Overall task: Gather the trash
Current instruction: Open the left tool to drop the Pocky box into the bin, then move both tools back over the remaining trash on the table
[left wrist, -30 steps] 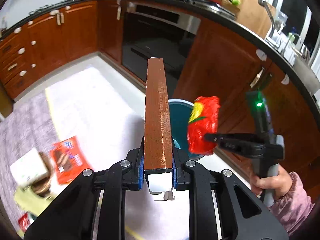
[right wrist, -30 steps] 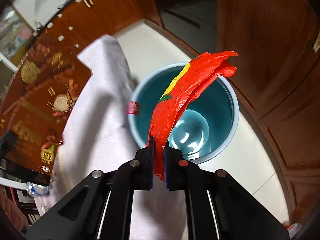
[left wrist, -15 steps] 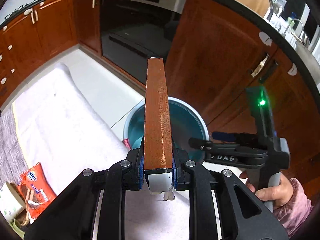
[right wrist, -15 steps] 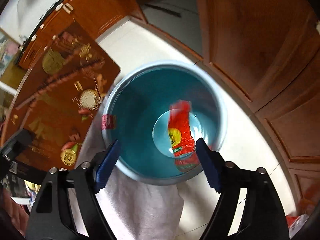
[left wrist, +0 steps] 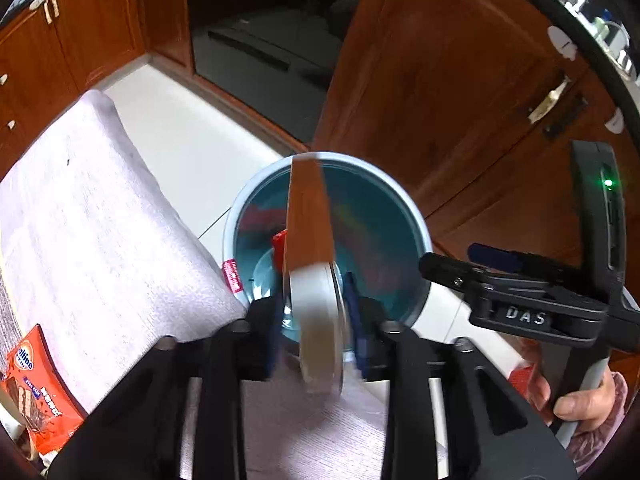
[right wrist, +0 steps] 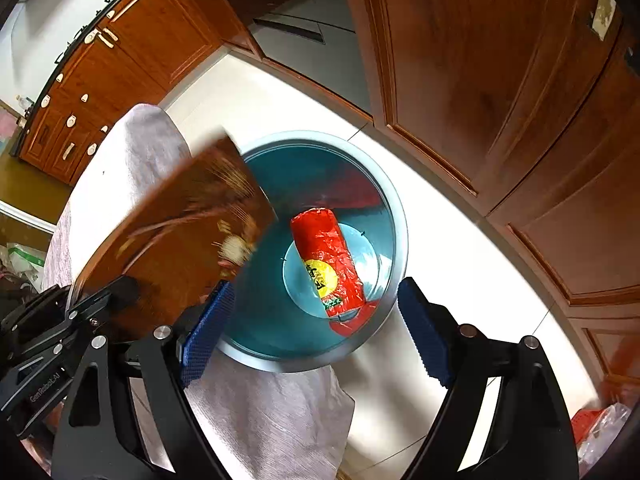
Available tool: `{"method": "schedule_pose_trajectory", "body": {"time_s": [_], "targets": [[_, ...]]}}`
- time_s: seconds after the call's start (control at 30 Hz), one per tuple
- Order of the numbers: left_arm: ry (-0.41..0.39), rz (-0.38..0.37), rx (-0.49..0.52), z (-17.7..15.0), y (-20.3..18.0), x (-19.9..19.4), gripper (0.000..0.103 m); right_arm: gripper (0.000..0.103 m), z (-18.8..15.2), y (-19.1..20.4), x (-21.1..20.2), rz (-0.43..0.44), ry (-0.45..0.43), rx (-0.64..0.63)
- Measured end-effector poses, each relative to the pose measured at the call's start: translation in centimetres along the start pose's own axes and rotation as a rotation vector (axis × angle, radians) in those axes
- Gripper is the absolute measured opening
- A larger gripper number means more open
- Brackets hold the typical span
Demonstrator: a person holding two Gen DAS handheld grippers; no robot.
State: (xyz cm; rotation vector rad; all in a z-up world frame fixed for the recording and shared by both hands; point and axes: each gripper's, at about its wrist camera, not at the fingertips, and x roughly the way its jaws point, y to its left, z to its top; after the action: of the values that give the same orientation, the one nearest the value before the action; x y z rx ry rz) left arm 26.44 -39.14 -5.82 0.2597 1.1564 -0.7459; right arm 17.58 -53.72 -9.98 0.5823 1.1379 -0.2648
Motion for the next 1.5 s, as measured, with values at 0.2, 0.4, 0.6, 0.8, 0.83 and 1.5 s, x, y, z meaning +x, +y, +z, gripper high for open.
{"method": "schedule_pose_trajectory", "body": {"time_s": [0.2, 0.4, 0.6, 0.8, 0.83, 1.5], "targets": [[-0.026, 0.027, -0.012, -0.5, 0.7, -1.1, 0.057, 0.080, -0.1, 0.5, 0.4, -0.002, 0.020, -0.010], [-0.036, 0.031, -0.051, -1.1, 1.7, -2.8, 0.063, 0.088, -0.5, 1.9, 0.1, -0.002, 0.027, -0.035], [-0.056, 0.040, -0.091, -2.6, 3.5, -4.9, 0.068, 0.088, -1.3, 4.0, -0.5, 0.002, 0.040, -0.062], [-0.087, 0.075, -0.134, -4.6, 6.1, -7.8, 0.070, 0.088, -2.6, 7.4, -1.6, 0.012, 0.036, -0.115], [-0.092, 0.080, -0.142, -4.9, 6.7, -8.4, 0.070, 0.088, -2.8, 8.0, -1.9, 0.015, 0.033, -0.124], [-0.197, 0.292, -0.338, -18.2, 21.4, -21.4, 0.097, 0.088, -10.1, 25.0, -2.1, 0.080, 0.090, -0.396]]}}
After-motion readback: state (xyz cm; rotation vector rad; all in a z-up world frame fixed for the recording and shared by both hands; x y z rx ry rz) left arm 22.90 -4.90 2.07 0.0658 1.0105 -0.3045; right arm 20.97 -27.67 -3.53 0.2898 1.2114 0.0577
